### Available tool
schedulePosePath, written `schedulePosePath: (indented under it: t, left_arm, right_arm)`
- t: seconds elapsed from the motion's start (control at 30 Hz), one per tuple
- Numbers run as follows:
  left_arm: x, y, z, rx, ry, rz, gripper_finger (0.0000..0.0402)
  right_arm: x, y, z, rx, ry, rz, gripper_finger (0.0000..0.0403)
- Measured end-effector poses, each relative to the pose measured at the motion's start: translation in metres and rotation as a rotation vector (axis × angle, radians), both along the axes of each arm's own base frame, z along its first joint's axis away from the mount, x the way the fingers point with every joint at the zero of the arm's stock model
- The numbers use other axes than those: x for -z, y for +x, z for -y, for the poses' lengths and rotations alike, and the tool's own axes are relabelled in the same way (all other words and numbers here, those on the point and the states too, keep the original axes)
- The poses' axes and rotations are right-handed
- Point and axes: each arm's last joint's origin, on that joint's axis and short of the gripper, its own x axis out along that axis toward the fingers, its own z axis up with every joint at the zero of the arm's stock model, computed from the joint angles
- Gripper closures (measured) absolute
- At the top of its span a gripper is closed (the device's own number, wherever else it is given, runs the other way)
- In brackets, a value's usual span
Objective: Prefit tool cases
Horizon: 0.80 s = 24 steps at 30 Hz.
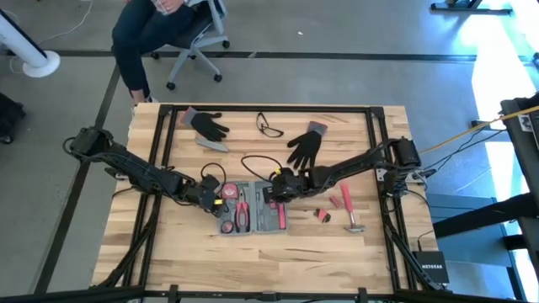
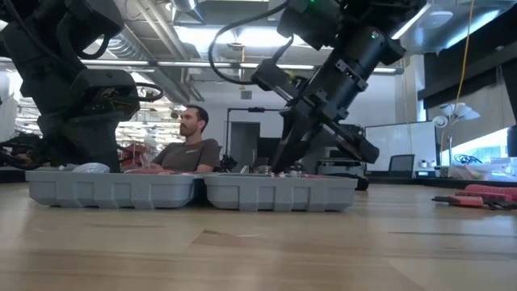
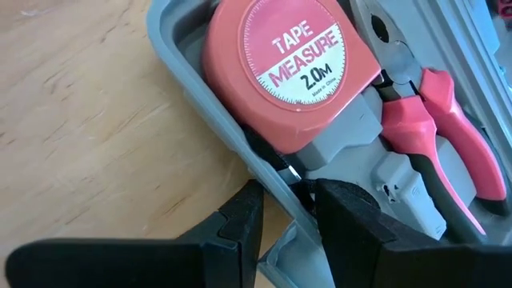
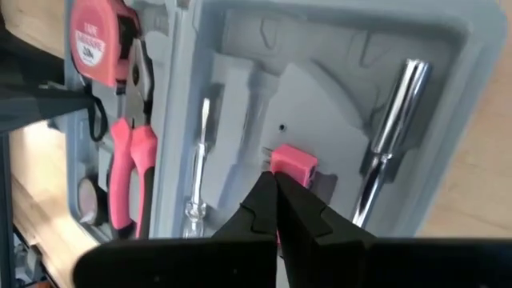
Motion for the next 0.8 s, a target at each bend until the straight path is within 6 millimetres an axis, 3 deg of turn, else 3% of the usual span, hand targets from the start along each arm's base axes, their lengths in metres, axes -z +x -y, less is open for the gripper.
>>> schedulePosePath:
  t: [0.33,0.57,0.8]
  left_arm:
    - [0.0,-0.001,0.0,0.006,0.008,-0.01,0.0295]
    - [0.0,-0.001,0.0,0.003,0.006,-0.012,0.0295]
    - [0.0,-0.001,0.0,-0.007,0.0,-0.012,0.0295]
  right_arm:
    - [-0.001,-0.002,0.003,-0.042,0.032,-0.019,0.0403]
    - [-0.014,0.005,0.008,-0.026,0.036,0.096,0.0403]
    - [-0.006,0.008,0.007,-0.035,0.047,0.089,0.0403]
